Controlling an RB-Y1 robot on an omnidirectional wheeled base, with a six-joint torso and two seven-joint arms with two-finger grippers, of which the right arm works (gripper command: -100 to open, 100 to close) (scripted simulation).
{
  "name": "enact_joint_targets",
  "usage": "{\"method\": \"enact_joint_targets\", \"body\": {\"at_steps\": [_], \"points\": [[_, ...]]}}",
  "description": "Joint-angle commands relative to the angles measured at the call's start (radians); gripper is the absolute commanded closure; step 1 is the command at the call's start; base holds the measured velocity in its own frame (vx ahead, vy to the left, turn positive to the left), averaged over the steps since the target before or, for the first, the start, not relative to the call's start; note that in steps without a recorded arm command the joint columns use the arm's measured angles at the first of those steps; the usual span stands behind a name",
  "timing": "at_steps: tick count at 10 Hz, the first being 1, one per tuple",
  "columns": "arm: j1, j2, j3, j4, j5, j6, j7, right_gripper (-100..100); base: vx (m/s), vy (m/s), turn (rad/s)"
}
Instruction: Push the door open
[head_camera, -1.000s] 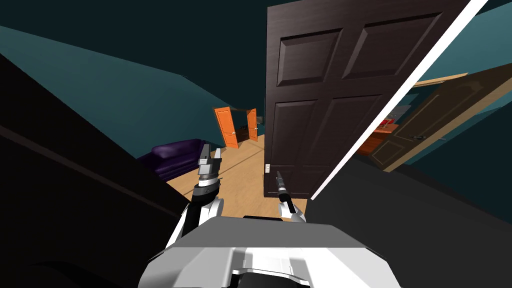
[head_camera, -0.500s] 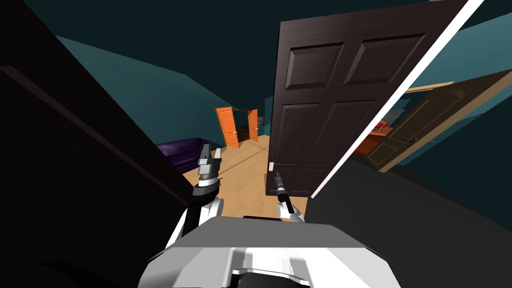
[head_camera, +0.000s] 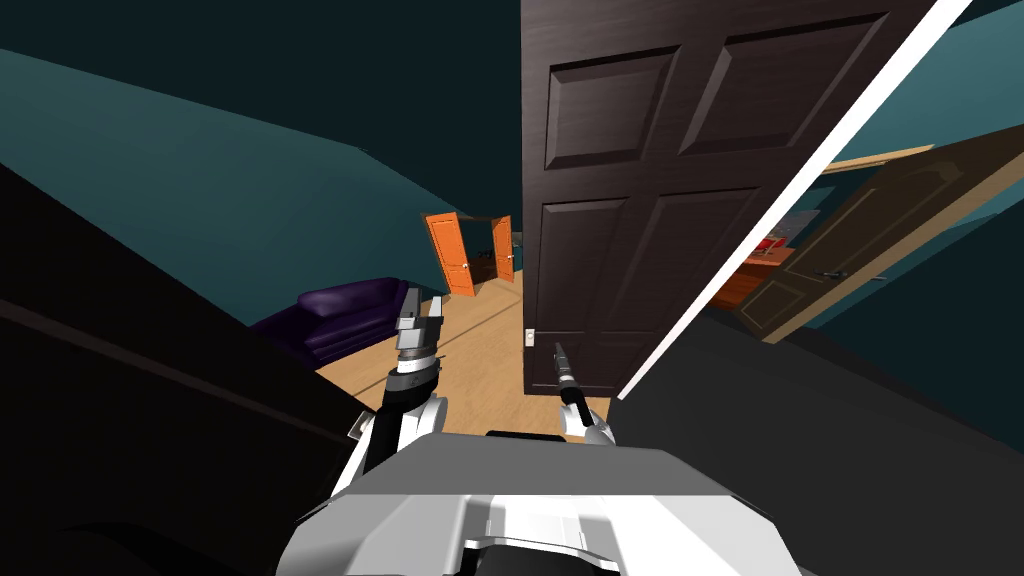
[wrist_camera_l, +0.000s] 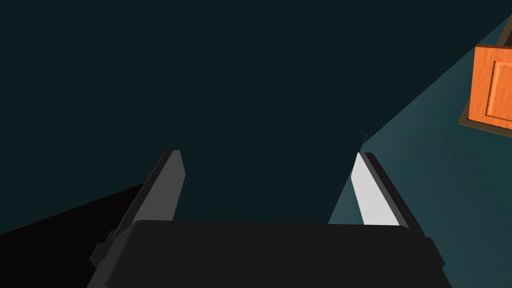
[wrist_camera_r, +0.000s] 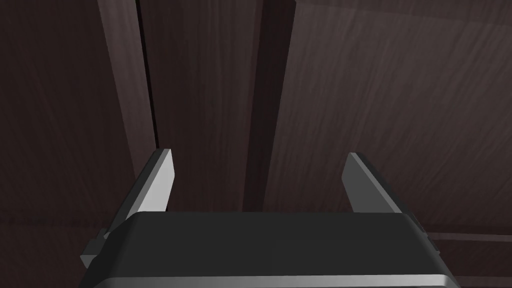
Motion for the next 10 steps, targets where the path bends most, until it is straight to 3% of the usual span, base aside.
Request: {"method": "enact_joint_targets", "body": {"at_steps": [1, 2, 3, 4, 5, 6, 8, 10], "points": [[0.019, -0.008, 0.002, -0.038, 0.001, 0.016, 0.004, -100, 0.065, -0.135, 0.014], [0.019, -0.033, 0.001, -0.037, -0.001, 0.015, 0.006, -100, 0.120, -0.116, 0.006], [0.019, -0.033, 0.001, -0.034, -0.001, 0.015, 0.006, -100, 0.099, -0.095, 0.013], [0.019, -0.057, 0.000, -0.037, -0.003, 0.013, 0.008, -100, 0.111, -0.112, 0.017], [0.019, -0.057, 0.000, -0.037, -0.003, 0.013, 0.008, -100, 0.092, -0.091, 0.014], [0.020, -0.081, -0.002, -0.036, -0.009, 0.010, 0.014, -100, 0.143, -0.036, 0.048], [0.020, -0.077, -0.003, -0.035, -0.012, 0.007, 0.017, -100, 0.183, 0.036, 0.035], [0.020, -0.051, -0.005, -0.034, -0.017, 0.005, 0.021, -100, 0.090, 0.151, 0.008]]}}
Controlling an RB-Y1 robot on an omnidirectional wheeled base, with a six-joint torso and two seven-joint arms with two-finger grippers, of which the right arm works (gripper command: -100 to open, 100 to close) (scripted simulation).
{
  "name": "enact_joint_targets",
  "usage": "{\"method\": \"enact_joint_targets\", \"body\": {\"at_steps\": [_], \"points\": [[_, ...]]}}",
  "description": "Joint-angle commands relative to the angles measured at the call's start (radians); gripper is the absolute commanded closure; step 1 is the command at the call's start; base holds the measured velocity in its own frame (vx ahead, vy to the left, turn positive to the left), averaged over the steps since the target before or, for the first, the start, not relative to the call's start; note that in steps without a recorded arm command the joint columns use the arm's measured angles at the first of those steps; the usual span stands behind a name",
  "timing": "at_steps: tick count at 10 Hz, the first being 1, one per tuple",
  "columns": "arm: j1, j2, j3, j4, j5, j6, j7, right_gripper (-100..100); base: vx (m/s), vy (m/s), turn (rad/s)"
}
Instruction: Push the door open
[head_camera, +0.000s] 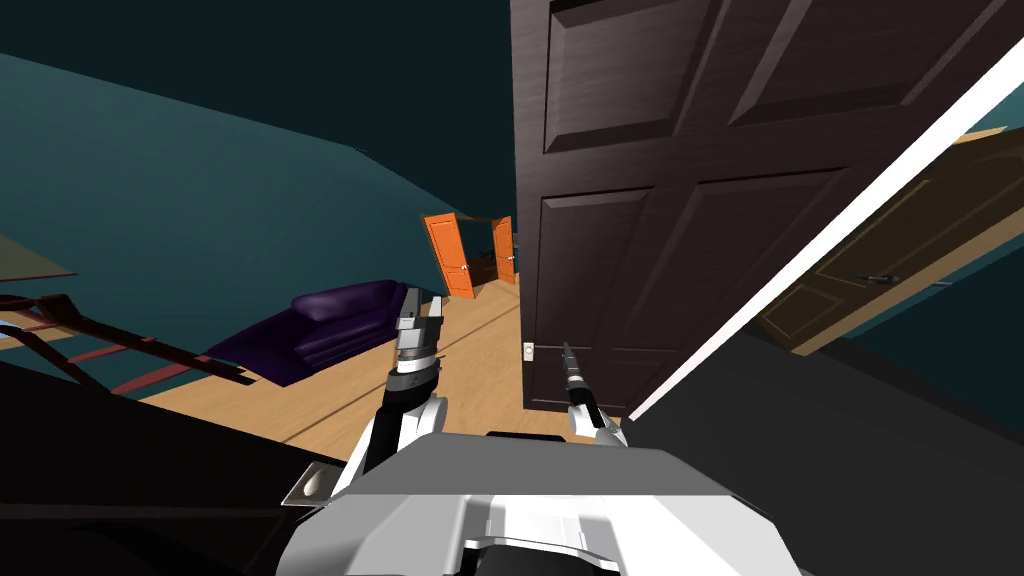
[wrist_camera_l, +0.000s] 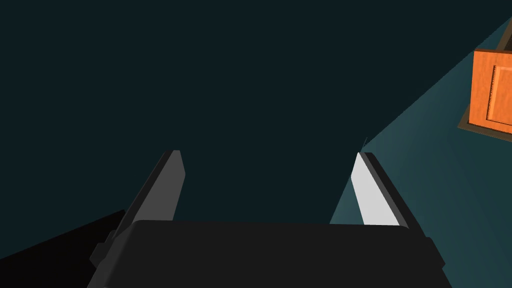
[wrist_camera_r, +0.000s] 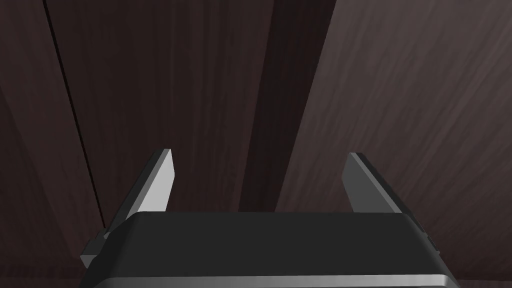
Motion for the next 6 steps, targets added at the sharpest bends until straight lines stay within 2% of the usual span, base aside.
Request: {"method": "enact_joint_targets", "body": {"at_steps": [1, 3, 4, 5, 6], "points": [[-0.012, 0.028, 0.001, 0.019, -0.003, -0.008, -0.001, -100, 0.050, 0.204, 0.055], [-0.012, 0.062, 0.000, 0.019, -0.005, -0.009, 0.001, -100, 0.030, 0.189, 0.016], [-0.012, 0.062, 0.000, 0.019, -0.005, -0.009, 0.001, -100, 0.025, 0.135, 0.004], [-0.012, 0.089, 0.000, 0.019, -0.006, -0.010, 0.003, -100, 0.006, 0.163, 0.011], [-0.012, 0.100, -0.001, 0.020, -0.007, -0.010, 0.003, -100, -0.033, 0.204, 0.009]]}}
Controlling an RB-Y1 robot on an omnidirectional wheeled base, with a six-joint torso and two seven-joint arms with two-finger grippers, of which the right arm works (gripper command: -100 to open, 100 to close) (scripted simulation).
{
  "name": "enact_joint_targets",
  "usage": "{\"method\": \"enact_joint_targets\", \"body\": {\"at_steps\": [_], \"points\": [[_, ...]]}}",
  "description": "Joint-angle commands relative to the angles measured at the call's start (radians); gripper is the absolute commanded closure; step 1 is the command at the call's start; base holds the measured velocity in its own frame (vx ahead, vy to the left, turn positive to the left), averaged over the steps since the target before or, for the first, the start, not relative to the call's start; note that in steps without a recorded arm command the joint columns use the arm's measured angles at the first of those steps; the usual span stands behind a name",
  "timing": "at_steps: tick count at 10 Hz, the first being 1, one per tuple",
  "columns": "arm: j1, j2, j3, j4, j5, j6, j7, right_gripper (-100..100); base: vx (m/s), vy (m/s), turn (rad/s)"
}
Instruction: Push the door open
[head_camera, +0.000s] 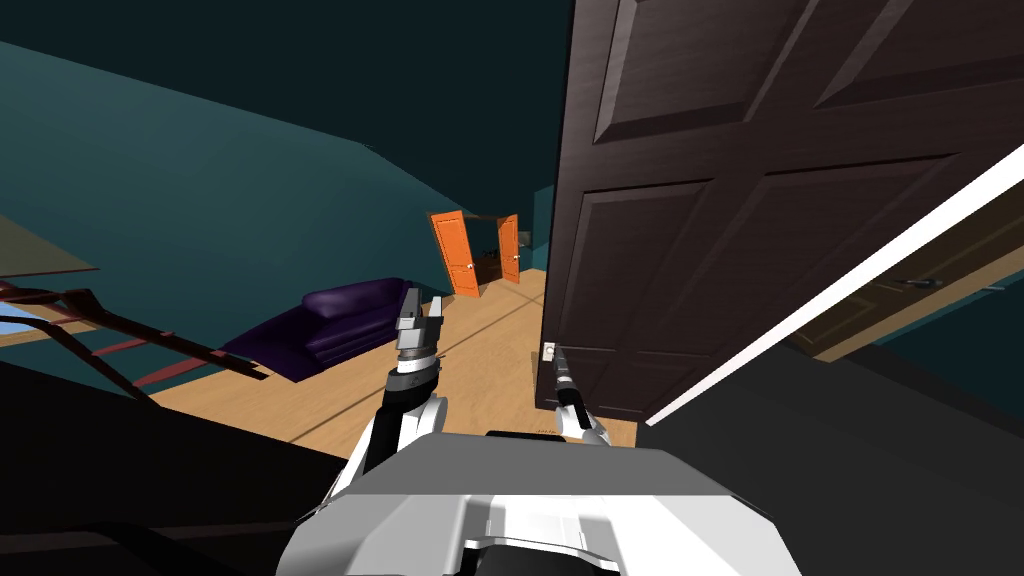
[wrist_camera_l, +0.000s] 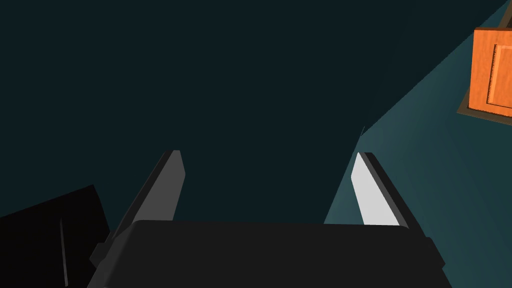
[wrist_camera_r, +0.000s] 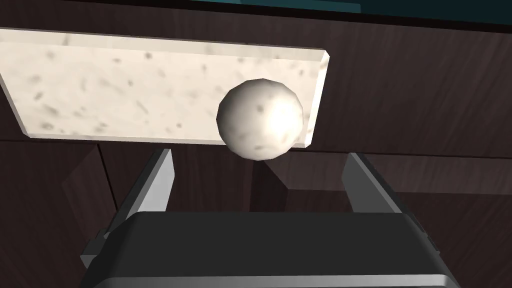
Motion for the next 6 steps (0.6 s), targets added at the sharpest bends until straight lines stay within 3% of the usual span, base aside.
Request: {"method": "enact_joint_targets", "body": {"at_steps": [1, 2, 3, 6], "points": [[-0.019, 0.008, -0.002, 0.030, -0.002, -0.011, -0.004, -100, -0.033, 0.140, -0.011], [-0.005, 0.006, -0.001, 0.007, -0.001, 0.002, 0.000, -100, -0.010, 0.050, -0.004], [-0.005, 0.006, -0.001, 0.007, -0.001, 0.002, 0.000, 100, 0.000, 0.000, 0.000], [-0.005, 0.006, -0.001, 0.007, -0.001, 0.002, 0.000, 100, 0.002, -0.012, 0.011]]}}
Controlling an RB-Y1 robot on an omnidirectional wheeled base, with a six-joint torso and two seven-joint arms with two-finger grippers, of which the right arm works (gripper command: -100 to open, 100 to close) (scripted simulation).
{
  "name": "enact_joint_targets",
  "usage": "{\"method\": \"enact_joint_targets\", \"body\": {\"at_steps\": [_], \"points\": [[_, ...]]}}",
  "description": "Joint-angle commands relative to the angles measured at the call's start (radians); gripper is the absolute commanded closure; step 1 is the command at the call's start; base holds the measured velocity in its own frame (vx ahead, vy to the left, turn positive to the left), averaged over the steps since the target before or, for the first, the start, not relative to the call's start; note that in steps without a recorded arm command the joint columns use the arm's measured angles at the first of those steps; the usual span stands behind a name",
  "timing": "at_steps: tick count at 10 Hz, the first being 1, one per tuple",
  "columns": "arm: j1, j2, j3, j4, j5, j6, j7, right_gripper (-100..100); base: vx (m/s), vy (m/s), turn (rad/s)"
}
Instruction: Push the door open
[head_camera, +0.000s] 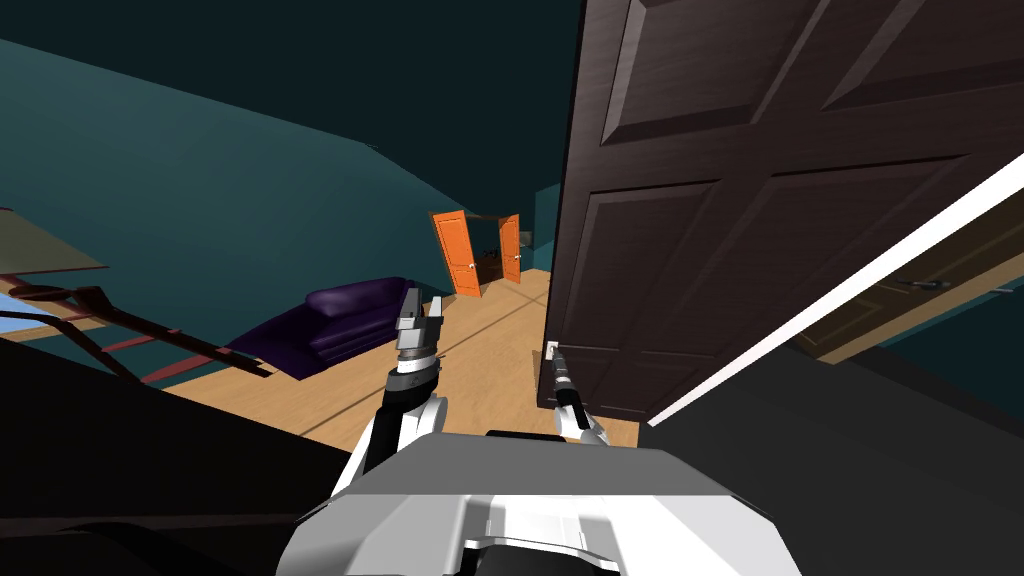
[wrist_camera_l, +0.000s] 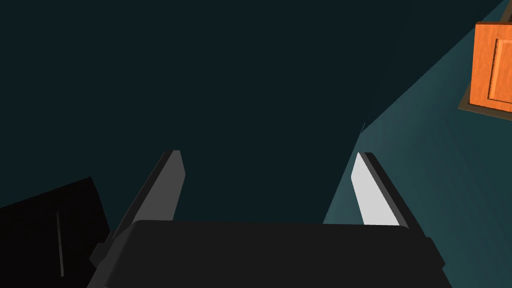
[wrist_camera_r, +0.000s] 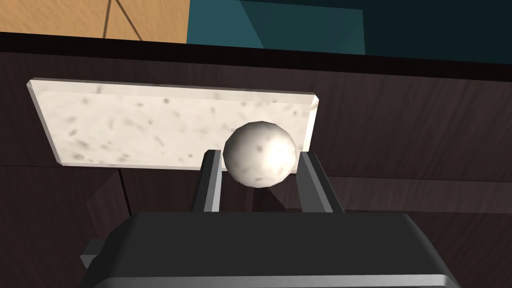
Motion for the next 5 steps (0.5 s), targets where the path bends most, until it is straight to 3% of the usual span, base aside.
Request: {"method": "enact_joint_targets", "body": {"at_steps": [1, 2, 3, 5], "points": [[-0.002, -0.004, -0.003, -0.003, -0.002, -0.003, -0.001, 100, 0.000, 0.000, 0.000], [-0.002, -0.004, -0.003, -0.003, -0.002, -0.003, -0.001, 100, 0.000, 0.000, 0.000], [-0.001, -0.018, -0.008, 0.000, -0.006, 0.000, 0.003, 100, 0.058, -0.064, 0.018], [-0.001, -0.036, -0.018, -0.001, -0.013, -0.001, 0.006, 100, 0.145, -0.051, -0.024]]}}
